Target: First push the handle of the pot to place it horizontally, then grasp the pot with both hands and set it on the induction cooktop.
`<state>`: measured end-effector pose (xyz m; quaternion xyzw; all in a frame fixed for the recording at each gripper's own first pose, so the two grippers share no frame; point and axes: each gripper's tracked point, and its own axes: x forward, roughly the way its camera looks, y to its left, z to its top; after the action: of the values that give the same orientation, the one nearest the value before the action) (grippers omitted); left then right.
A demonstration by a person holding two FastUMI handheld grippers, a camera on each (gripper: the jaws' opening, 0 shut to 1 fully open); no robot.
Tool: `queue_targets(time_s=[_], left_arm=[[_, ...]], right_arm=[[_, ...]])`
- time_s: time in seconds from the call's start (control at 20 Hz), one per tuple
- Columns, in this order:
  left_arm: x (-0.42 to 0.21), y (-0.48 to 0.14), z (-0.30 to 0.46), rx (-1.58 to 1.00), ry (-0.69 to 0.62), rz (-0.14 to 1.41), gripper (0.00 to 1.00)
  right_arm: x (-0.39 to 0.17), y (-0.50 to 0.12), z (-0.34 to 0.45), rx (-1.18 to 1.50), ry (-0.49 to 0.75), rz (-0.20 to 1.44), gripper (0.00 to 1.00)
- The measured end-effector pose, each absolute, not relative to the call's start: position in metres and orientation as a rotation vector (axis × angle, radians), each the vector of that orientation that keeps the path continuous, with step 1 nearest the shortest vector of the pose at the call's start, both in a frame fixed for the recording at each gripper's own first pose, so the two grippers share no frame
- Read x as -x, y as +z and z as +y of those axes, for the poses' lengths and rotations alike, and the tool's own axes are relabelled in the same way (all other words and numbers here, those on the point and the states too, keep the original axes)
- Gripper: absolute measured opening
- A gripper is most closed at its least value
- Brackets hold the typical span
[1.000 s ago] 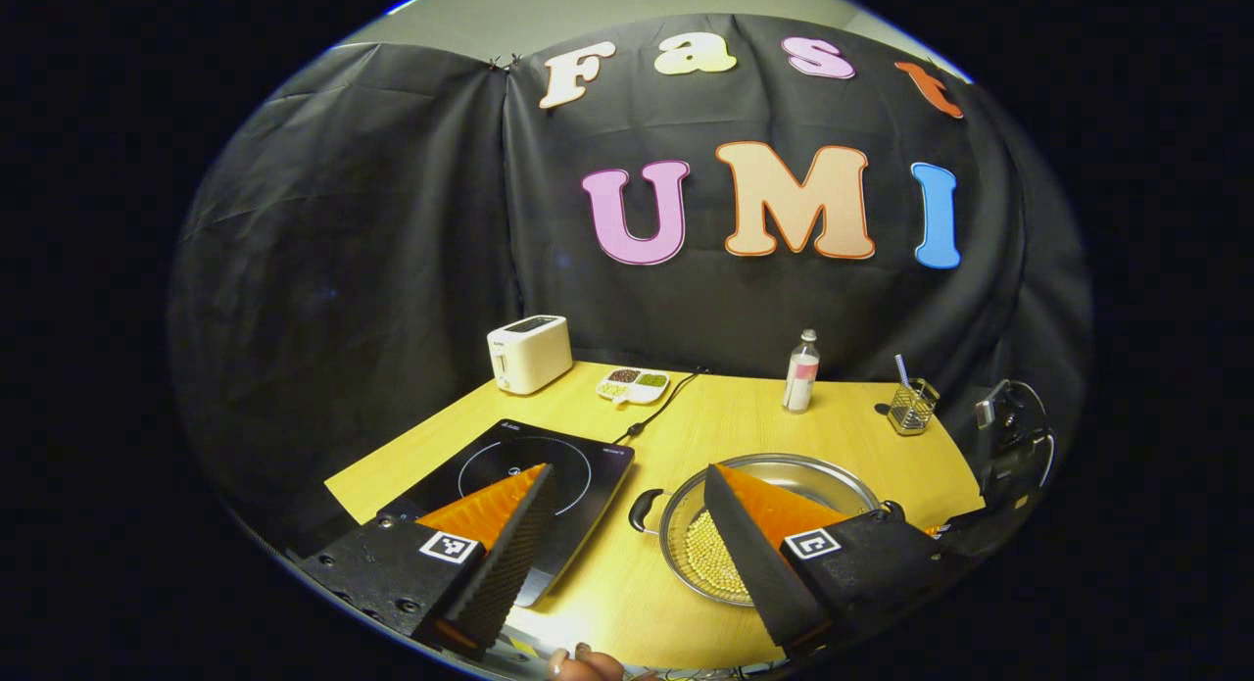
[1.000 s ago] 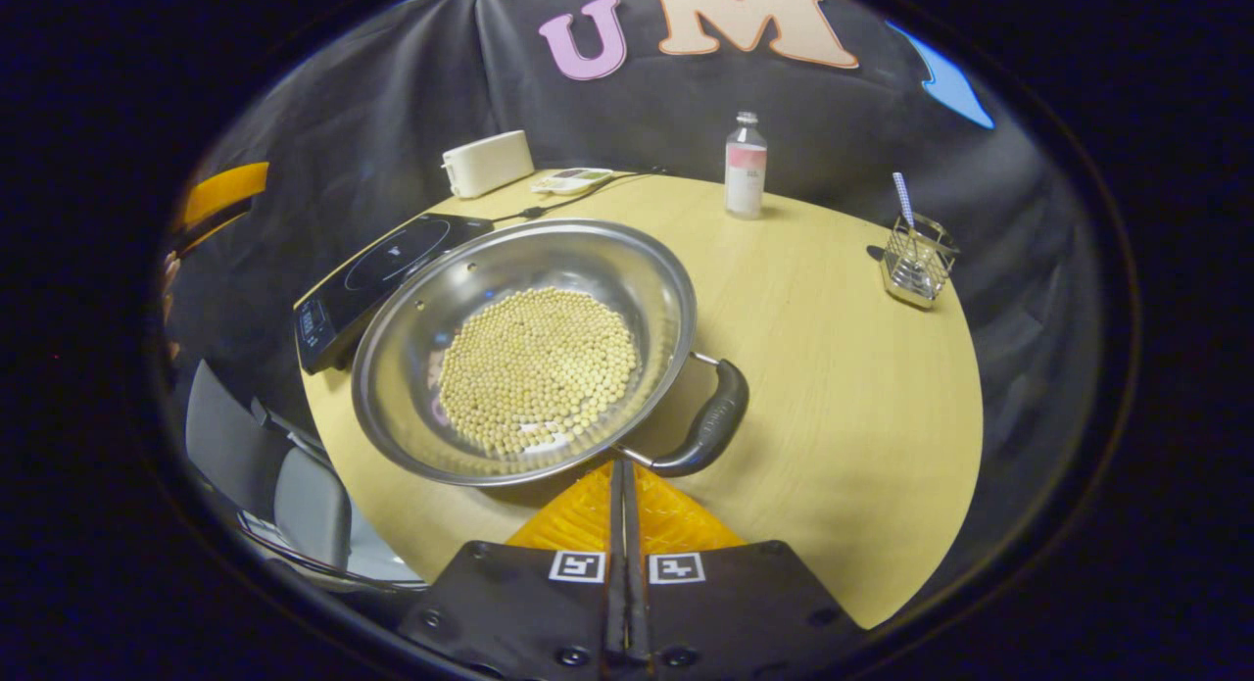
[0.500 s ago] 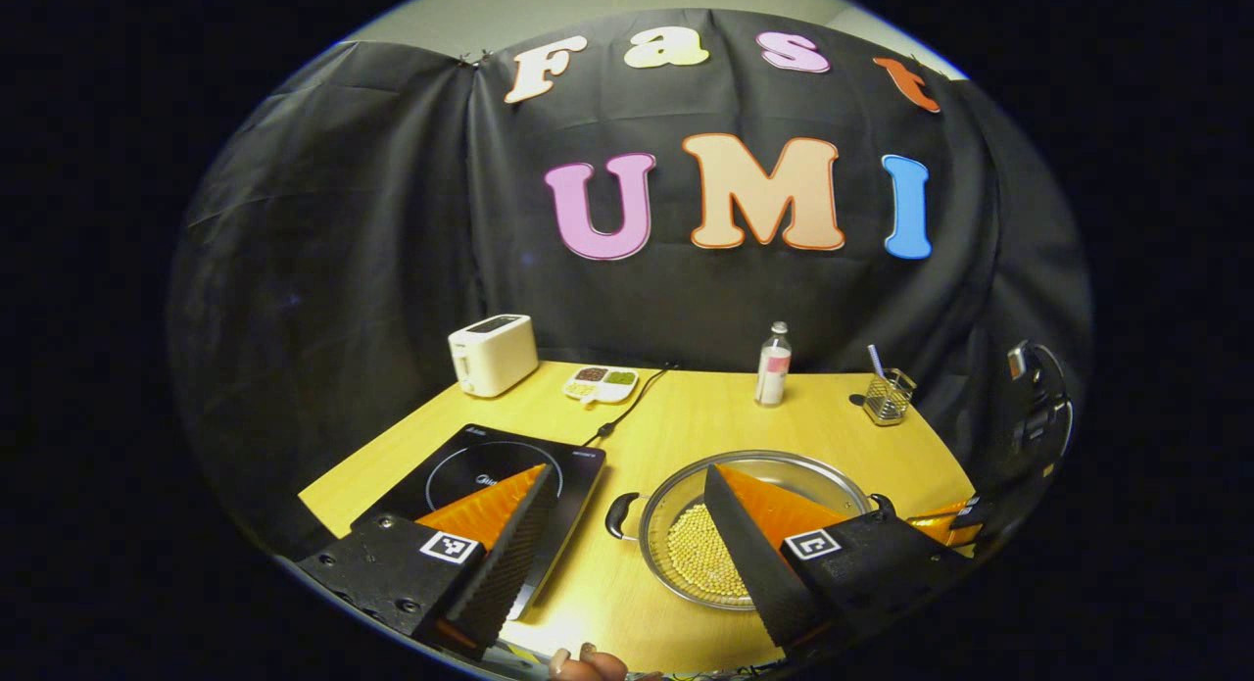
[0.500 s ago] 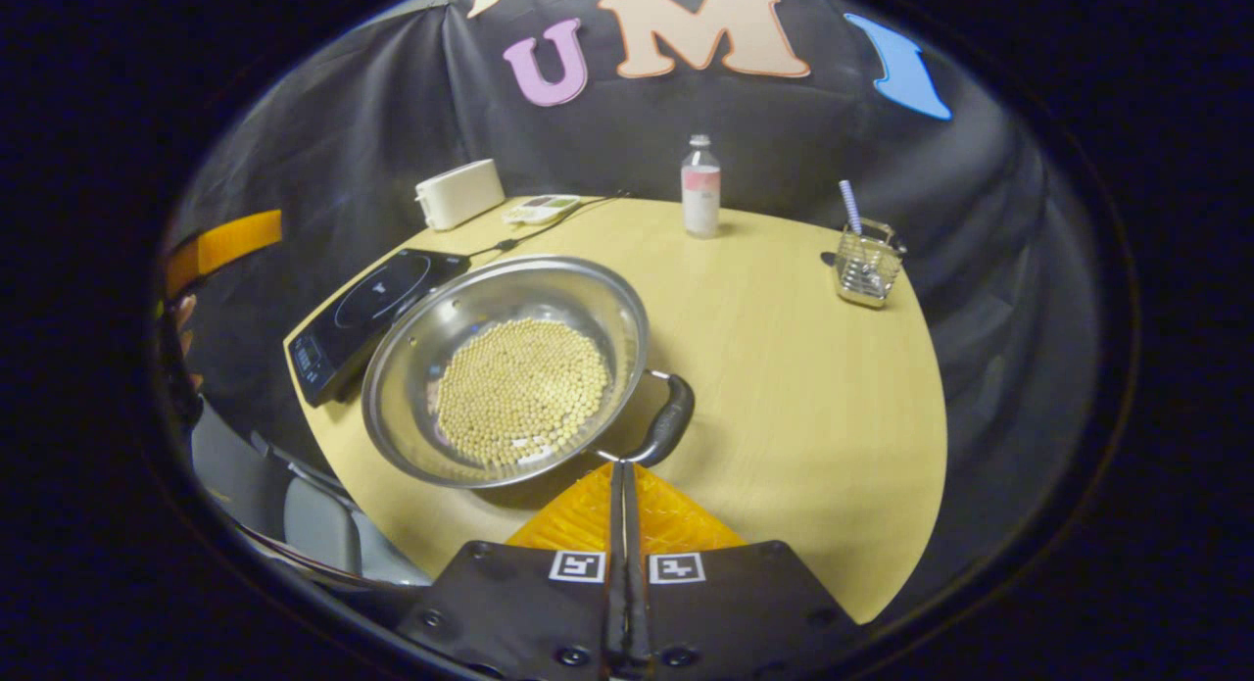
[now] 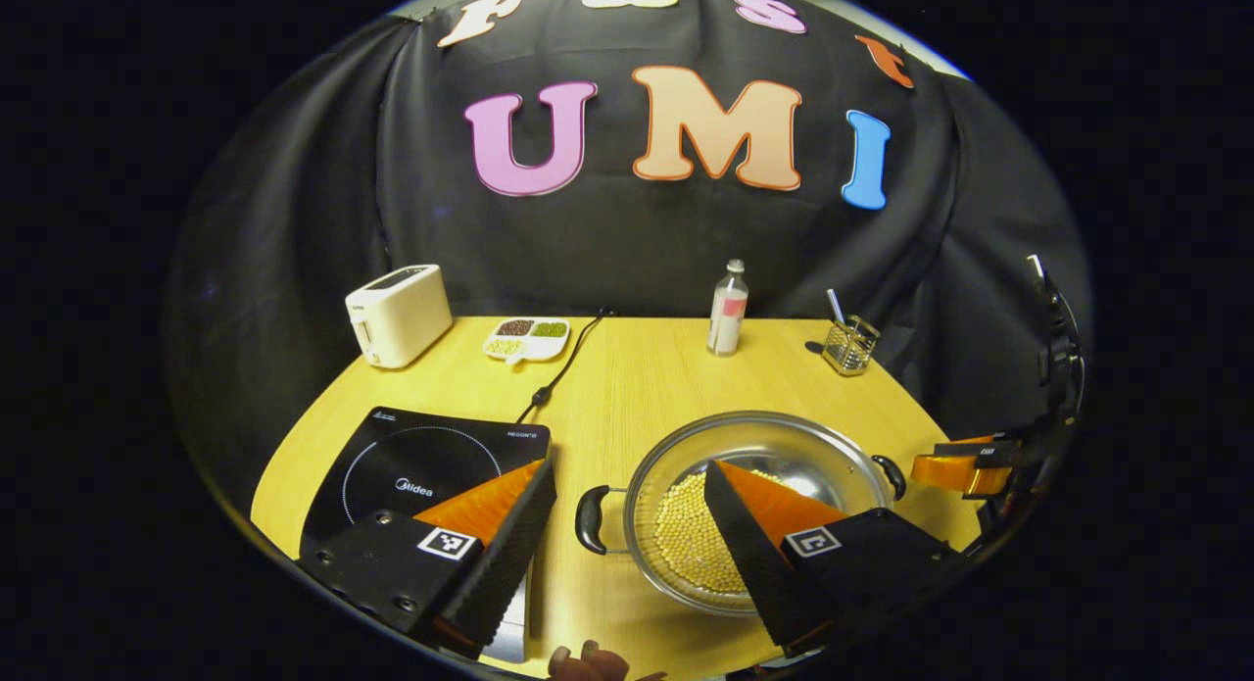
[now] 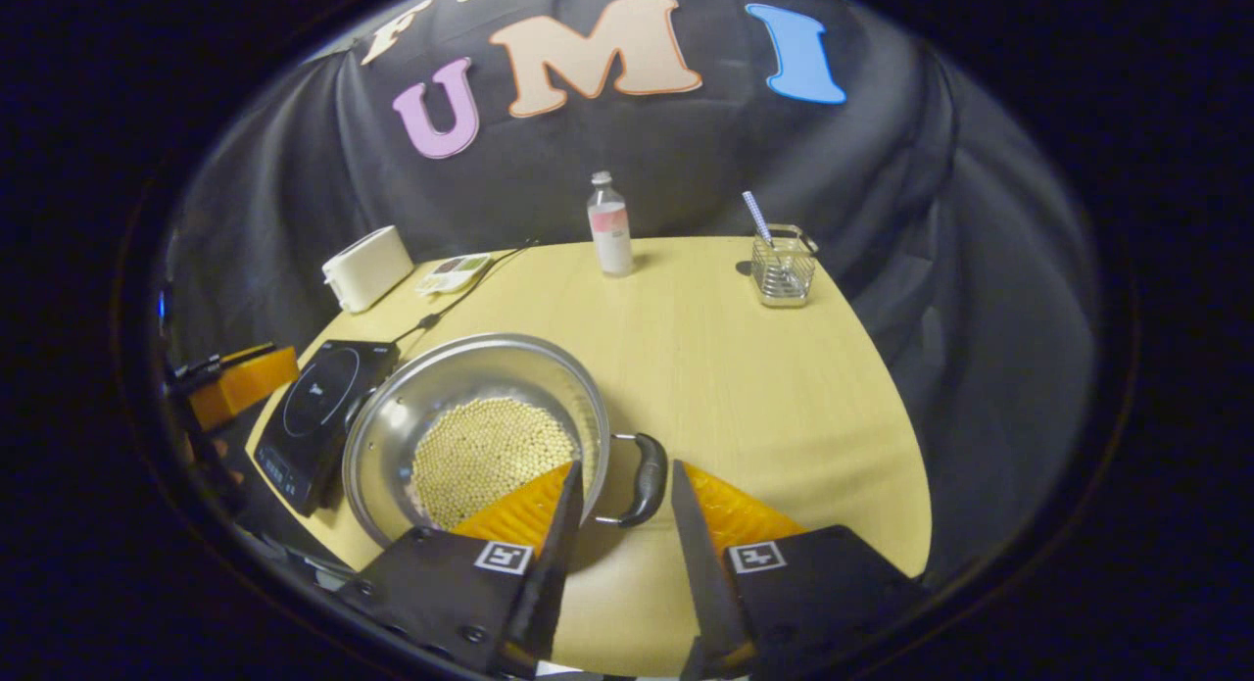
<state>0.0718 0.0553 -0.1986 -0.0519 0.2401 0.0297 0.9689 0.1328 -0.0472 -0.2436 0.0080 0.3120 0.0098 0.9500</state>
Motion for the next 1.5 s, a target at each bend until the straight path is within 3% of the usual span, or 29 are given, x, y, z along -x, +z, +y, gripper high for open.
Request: queue_targets(time_s=[0.05, 0.25, 0.3, 0.35, 0.5, 0.7, 0.75, 1.2, 1.25, 1.5], left_arm=[[-0.075, -0.205, 0.059, 0.104, 0.05, 0.499, 1.0], [-0.084, -0.227, 0.059, 0.119, 0.007, 0.544, 0.97], [-0.086, -0.232, 0.058, 0.123, 0.002, 0.556, 0.98], [-0.088, -0.237, 0.056, 0.127, -0.005, 0.571, 0.98], [-0.092, -0.254, 0.054, 0.12, -0.012, 0.606, 0.98], [-0.101, -0.277, 0.054, 0.121, -0.007, 0.655, 0.98], [-0.101, -0.282, 0.054, 0.13, -0.003, 0.67, 0.98], [-0.103, -0.321, 0.058, 0.157, 0.036, 0.773, 0.98], [-0.103, -0.323, 0.058, 0.153, 0.033, 0.781, 0.98], [-0.106, -0.326, 0.055, 0.143, 0.022, 0.787, 0.98]], right_arm=[[-0.133, -0.247, -0.044, -0.022, 0.014, 0.64, 0.6], [-0.14, -0.258, -0.042, 0.006, -0.008, 0.662, 1.0], [-0.142, -0.263, -0.043, 0.012, -0.012, 0.673, 0.96], [-0.144, -0.267, -0.043, 0.008, -0.016, 0.684, 1.0], [-0.154, -0.282, -0.045, -0.006, -0.023, 0.708, 0.96], [-0.159, -0.303, -0.05, 0.014, -0.017, 0.766, 0.96], [-0.16, -0.308, -0.05, 0.006, -0.014, 0.779, 1.0], [-0.175, -0.326, -0.061, -0.003, -0.05, 0.799, 0.96], [-0.175, -0.328, -0.06, -0.008, -0.047, 0.804, 1.0], [-0.176, -0.335, -0.052, -0.03, -0.023, 0.83, 0.92]])
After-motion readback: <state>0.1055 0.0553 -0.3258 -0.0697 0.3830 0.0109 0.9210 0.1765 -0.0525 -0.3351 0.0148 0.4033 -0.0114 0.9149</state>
